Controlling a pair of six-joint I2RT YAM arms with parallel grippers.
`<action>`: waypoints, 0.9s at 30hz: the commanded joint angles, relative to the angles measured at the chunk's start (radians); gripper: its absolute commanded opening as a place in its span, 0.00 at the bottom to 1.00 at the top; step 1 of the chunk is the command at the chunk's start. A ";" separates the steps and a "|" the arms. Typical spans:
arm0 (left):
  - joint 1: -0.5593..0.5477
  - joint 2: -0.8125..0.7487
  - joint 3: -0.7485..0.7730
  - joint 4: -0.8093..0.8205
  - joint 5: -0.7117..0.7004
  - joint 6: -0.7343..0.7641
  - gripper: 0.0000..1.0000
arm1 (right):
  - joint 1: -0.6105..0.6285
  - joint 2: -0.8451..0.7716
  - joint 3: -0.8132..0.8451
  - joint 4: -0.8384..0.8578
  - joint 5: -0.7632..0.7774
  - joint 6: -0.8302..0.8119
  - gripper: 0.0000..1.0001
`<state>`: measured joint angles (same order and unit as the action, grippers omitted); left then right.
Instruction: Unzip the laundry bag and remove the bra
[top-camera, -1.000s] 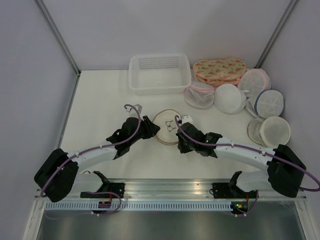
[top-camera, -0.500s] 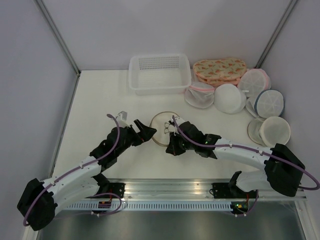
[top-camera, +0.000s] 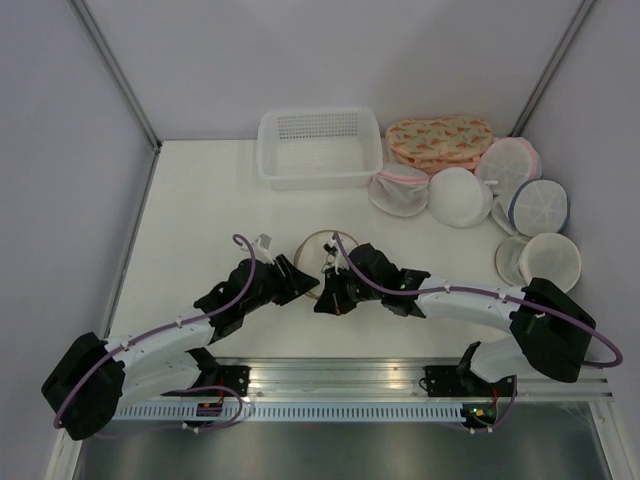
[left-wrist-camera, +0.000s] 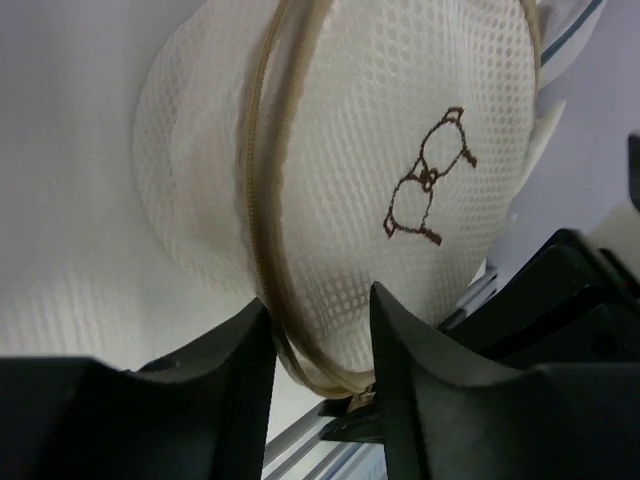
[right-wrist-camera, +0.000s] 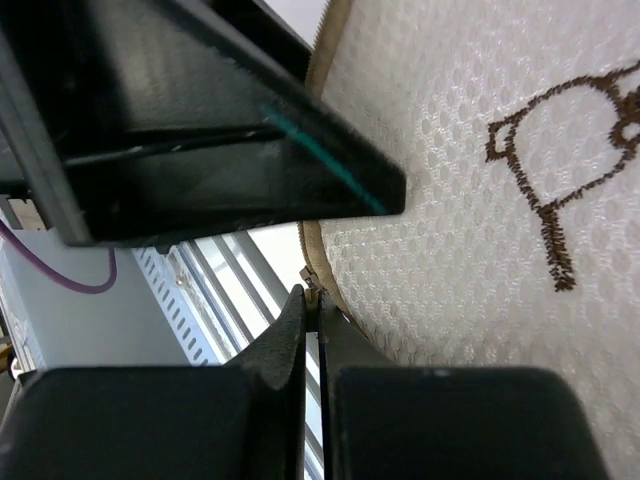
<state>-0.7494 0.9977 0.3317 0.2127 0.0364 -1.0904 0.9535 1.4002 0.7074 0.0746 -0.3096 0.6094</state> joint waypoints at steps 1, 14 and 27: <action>-0.005 0.005 0.023 0.079 0.016 -0.017 0.42 | 0.017 0.006 0.020 0.027 0.004 -0.010 0.01; -0.004 -0.027 0.040 -0.012 -0.069 0.044 0.02 | 0.031 -0.050 0.119 -0.564 0.597 -0.043 0.01; -0.004 -0.073 0.073 -0.084 -0.101 0.089 0.89 | 0.028 -0.023 0.138 -0.676 0.757 0.003 0.00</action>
<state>-0.7547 0.9813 0.3630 0.1799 -0.0101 -1.0447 0.9855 1.3628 0.8188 -0.4824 0.3050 0.5850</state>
